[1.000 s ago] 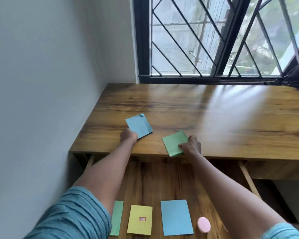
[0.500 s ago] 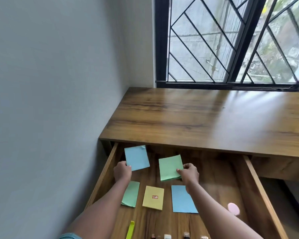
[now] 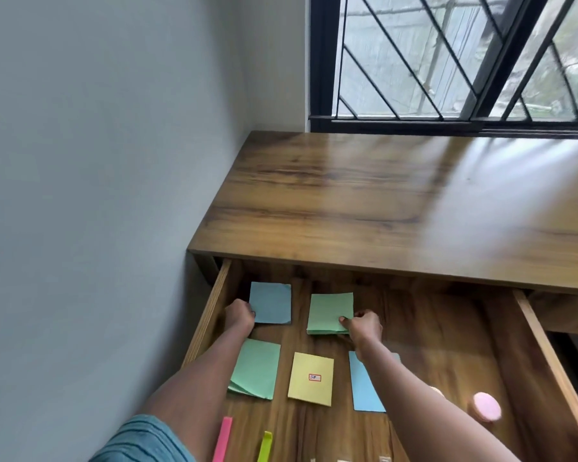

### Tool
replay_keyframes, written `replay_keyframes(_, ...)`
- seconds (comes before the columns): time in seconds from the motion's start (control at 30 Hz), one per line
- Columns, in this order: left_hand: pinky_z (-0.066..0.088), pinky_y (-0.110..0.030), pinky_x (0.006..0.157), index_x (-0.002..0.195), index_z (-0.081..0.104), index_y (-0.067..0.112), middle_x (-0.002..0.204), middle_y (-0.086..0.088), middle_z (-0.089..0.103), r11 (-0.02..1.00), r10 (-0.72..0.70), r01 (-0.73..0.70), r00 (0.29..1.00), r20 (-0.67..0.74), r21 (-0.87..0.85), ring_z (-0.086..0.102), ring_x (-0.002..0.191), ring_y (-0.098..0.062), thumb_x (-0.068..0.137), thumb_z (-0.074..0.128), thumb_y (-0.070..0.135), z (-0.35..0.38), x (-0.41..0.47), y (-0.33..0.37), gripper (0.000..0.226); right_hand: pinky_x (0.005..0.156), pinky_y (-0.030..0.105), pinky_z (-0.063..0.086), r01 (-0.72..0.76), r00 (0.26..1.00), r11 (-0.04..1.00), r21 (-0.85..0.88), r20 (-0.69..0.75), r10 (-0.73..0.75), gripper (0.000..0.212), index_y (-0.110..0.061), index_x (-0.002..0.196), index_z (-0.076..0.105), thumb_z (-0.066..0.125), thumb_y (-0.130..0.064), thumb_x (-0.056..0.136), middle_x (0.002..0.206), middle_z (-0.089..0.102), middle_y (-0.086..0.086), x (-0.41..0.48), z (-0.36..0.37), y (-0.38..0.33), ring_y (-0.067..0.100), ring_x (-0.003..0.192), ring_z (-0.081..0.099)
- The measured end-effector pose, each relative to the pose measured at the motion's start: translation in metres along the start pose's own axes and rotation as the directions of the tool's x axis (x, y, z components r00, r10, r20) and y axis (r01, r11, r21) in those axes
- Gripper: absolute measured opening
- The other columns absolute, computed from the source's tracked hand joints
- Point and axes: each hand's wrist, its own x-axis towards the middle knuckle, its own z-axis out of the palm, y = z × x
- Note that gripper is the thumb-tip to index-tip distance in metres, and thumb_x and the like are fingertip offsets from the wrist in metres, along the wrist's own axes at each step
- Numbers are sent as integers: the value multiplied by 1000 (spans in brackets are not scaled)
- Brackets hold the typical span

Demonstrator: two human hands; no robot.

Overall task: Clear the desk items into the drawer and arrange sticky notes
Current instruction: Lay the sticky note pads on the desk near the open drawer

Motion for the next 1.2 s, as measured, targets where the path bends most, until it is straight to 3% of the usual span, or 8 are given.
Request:
replay_keyframes(0.27, 45, -23, 66, 116, 61, 4, 111, -12, 63, 944, 141, -97, 983, -119, 316, 63, 96, -23, 95, 51, 11, 0, -5, 1, 24, 60, 25, 51, 83, 992, 946, -312, -66, -108, 18, 0, 106, 61, 59, -11, 91, 116, 64, 18, 1, 29, 0, 28, 95, 67)
replay_keyframes(0.4, 46, -23, 69, 119, 59, 3, 114, -12, 60, 905, 211, -143, 968, -132, 401, 62, 96, -21, 95, 49, 7, -1, -6, -4, 26, 68, 29, 53, 81, 978, 881, -466, -134, -160, 20, -2, 108, 62, 58, -13, 92, 108, 66, 14, -9, 32, -3, 24, 91, 65)
replay_keyframes(0.57, 50, -24, 79, 116, 61, 3, 116, -12, 58, 903, 285, -197, 940, -188, 382, 60, 98, -19, 95, 47, 5, -3, -22, -9, 25, 81, 30, 48, 121, 958, 793, -597, -138, -251, 34, -5, 123, 50, 58, -15, 91, 124, 50, 14, -28, 22, 4, 27, 109, 54)
replay_keyframes(0.7, 52, -22, 78, 117, 62, 6, 118, -9, 59, 925, 305, -234, 927, -218, 301, 61, 101, -18, 95, 51, 11, 0, -50, -16, 25, 83, 31, 48, 149, 939, 812, -565, -177, -296, 32, -5, 121, 50, 58, -10, 90, 121, 49, 14, -52, 10, 15, 27, 106, 52)
replay_keyframes(0.87, 52, -24, 74, 124, 57, 7, 130, -8, 54, 961, 253, -209, 926, -279, 179, 60, 107, -21, 95, 50, 14, 0, -105, -30, 31, 80, 34, 43, 191, 921, 862, -470, -219, -323, 19, -3, 114, 50, 43, -7, 96, 116, 50, 15, -105, -18, 46, 29, 102, 52)
replay_keyframes(1.03, 49, -35, 92, 120, 58, 4, 123, -12, 60, 997, 61, -39, 929, -364, 69, 57, 111, -27, 94, 46, 14, -12, -178, -50, 30, 80, 38, 41, 181, 907, 971, -154, -355, -226, 29, 3, 116, 49, 29, -12, 100, 109, 52, 16, -172, -67, 92, 31, 95, 51)
replay_keyframes(1.13, 30, -43, 113, 128, 51, 2, 136, -15, 50, 990, -137, 123, 906, -401, -62, 44, 128, -31, 93, 44, 14, -12, -228, -67, 37, 98, 42, 40, 142, 898, 990, -13, -420, -134, 33, 0, 126, 45, 37, -17, 99, 129, 49, 18, -213, -93, 127, 35, 116, 48)
replay_keyframes(1.2, 11, -43, 119, 145, 27, 3, 153, -18, 23, 971, -229, 177, 884, -407, -161, 20, 144, -32, 94, 44, 13, -14, -256, -83, 55, 104, 42, 35, 108, 897, 989, 104, -438, -52, 40, 1, 134, 39, 39, -16, 98, 138, 41, 19, -234, -108, 148, 36, 124, 43)
